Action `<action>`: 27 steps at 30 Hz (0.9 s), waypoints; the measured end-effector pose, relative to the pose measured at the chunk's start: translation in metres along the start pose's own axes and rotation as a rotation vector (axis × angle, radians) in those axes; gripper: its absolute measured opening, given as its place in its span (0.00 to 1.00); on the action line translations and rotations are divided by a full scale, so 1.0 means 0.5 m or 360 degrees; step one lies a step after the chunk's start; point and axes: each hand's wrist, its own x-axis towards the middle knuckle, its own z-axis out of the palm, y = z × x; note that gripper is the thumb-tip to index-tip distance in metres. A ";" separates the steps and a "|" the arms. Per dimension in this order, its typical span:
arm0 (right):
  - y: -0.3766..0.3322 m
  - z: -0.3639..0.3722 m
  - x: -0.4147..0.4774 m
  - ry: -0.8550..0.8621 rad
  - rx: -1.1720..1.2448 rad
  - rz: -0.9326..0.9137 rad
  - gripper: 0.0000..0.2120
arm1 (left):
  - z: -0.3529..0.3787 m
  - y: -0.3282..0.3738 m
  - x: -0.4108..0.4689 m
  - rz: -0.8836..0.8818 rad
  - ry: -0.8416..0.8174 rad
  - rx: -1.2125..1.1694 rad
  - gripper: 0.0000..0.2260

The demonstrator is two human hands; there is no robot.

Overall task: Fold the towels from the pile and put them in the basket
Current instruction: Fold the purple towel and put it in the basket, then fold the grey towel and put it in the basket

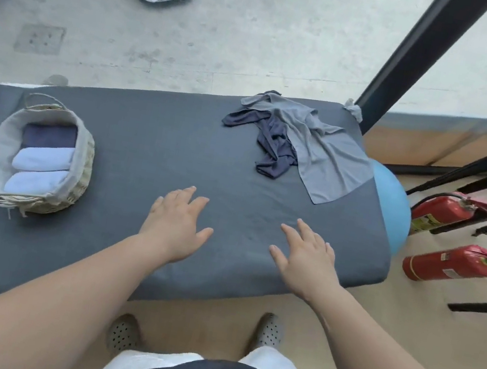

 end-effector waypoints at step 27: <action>0.412 -0.219 0.399 -0.0263 -0.0054 0.0218 0.32 | 0.014 0.440 0.497 0.0110 -0.0326 -0.0132 0.28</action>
